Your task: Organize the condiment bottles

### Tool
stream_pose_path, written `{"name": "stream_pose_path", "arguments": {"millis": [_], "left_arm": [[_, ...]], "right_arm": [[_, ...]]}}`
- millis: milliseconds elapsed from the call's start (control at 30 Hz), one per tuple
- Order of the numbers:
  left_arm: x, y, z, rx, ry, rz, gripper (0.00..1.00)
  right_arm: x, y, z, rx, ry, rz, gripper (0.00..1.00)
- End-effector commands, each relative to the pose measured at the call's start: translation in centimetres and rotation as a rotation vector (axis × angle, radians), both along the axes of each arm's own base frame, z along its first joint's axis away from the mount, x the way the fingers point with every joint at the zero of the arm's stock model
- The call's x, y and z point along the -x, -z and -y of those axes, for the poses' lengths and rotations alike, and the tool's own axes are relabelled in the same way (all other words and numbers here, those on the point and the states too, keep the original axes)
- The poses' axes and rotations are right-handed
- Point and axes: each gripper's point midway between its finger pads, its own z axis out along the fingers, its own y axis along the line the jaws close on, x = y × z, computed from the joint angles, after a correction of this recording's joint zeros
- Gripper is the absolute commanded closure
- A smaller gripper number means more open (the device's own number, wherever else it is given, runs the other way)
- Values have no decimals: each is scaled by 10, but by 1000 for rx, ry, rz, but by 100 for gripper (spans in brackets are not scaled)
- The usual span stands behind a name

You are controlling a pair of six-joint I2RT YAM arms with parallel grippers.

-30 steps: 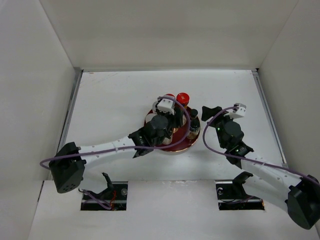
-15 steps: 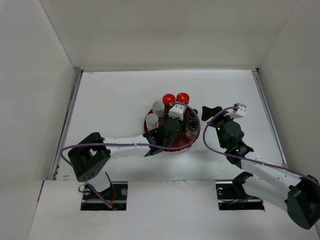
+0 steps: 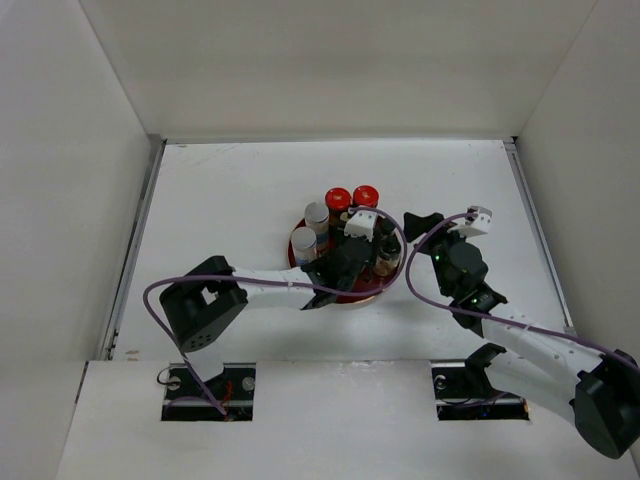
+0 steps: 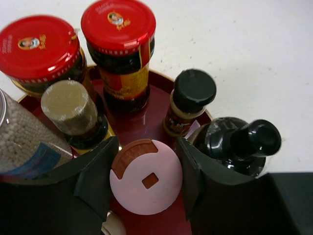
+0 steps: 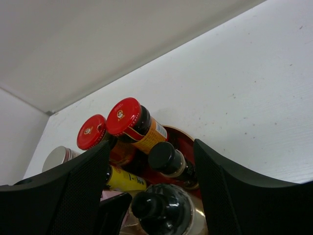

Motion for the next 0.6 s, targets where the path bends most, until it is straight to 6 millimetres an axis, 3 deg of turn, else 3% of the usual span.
{"name": "stream_pose_path", "arguments": {"millis": [0,133,333,467,567], "left_arm": [[1,-22,8,73,-12,26,56],[2,-32,3,72,-21,35,56],[3,-21,5,61,-16,4,51],[4,-10,7,61,-13,-14,31],[4,-15,8,79,-11,-9,21]], "right_arm": [[-2,-13,-1,-38,0,41,27],[-3,-14,0,-30,4,41,27],[-3,-13,0,-30,4,38,26],[-3,-12,0,-32,4,36,23],[-3,-12,-1,-33,0,36,20]]}}
